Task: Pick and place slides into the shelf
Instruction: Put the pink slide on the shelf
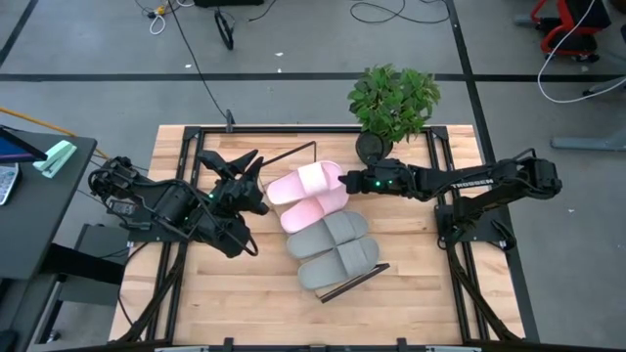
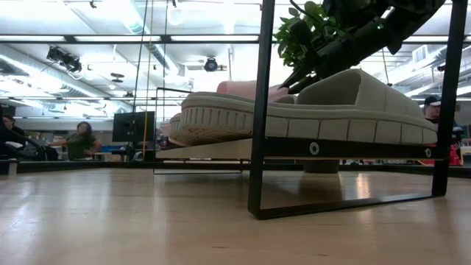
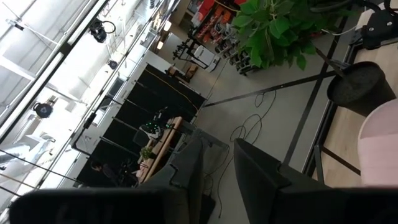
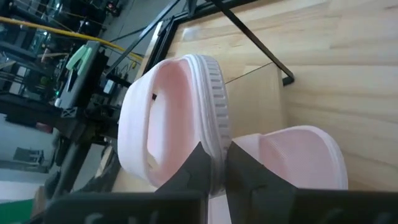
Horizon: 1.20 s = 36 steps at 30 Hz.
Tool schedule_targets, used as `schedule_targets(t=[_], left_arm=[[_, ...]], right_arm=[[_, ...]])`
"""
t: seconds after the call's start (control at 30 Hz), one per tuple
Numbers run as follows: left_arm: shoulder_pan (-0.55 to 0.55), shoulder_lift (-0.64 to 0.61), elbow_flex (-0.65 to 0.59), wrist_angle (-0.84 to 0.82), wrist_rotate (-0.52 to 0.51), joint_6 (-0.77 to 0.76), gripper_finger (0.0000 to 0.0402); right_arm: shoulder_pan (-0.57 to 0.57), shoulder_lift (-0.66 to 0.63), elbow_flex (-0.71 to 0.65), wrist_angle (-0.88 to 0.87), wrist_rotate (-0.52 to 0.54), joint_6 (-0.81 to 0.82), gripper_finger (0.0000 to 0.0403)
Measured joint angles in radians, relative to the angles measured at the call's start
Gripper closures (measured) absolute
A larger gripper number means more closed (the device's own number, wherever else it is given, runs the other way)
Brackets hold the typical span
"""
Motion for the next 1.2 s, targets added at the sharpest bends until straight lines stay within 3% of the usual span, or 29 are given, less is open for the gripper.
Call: schedule_targets(t=[0.6, 1.2], left_arm=[[0.032, 0.0, 0.0, 0.0, 0.0, -0.045, 0.0324], [0.032, 0.0, 0.0, 0.0, 0.001, -0.043, 0.0335]], right_arm=[[-0.056, 0.012, 0.002, 0.047, -0.065, 0.0, 0.0375], [-0.109, 0.142, 0.077, 0.046, -0.12, -0.017, 0.0375]])
